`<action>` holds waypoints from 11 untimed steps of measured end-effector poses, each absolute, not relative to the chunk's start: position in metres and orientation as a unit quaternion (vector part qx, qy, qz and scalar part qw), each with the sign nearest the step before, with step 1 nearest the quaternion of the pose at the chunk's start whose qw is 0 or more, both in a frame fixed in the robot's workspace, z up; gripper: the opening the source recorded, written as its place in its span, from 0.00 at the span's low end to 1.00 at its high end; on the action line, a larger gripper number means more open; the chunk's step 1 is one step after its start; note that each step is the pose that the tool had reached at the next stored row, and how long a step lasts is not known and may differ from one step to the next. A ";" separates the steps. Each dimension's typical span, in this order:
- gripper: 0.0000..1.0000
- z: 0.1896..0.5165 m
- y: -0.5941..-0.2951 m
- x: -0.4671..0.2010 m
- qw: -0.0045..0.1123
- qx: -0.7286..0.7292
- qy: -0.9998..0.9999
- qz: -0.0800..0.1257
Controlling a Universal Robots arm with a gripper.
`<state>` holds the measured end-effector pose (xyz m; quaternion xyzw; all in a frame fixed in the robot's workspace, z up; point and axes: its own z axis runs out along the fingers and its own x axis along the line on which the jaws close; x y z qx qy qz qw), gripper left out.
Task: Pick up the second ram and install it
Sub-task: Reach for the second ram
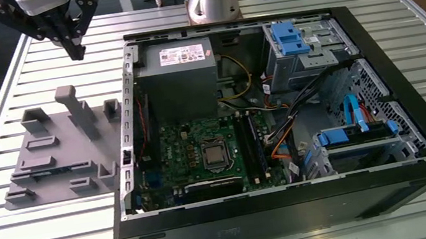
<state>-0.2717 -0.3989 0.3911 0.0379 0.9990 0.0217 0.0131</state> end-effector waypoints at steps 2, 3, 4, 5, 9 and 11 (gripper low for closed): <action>0.11 0.391 -0.399 -0.272 0.013 0.038 0.999 0.022; 0.11 0.391 -0.399 -0.272 0.013 0.038 0.999 0.022; 0.11 0.391 -0.399 -0.273 0.013 0.038 0.999 0.022; 0.11 0.391 -0.399 -0.273 0.013 0.038 0.999 0.022; 0.11 0.391 -0.399 -0.274 0.013 0.038 0.999 0.022; 0.11 0.391 -0.399 -0.275 0.013 0.038 0.999 0.022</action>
